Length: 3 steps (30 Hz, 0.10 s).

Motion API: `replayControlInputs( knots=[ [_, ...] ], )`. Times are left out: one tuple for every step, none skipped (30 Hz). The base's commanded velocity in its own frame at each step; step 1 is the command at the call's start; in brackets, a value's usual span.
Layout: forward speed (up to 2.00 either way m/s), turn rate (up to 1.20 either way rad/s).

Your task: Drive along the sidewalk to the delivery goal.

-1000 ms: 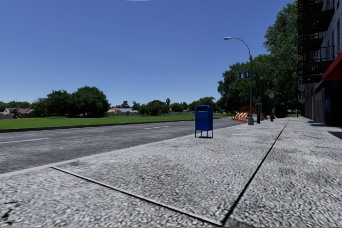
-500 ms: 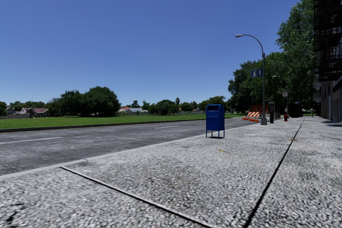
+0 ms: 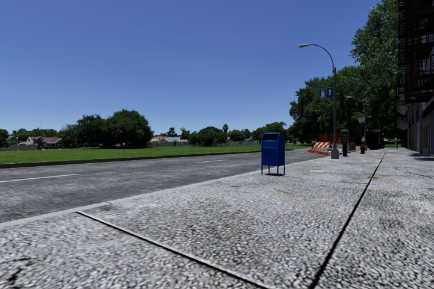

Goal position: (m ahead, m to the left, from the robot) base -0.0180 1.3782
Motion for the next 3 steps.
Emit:
replayControlInputs(
  knots=[
    [0.00, 0.00],
    [0.00, 0.00],
    [0.00, 0.00]
  ],
)
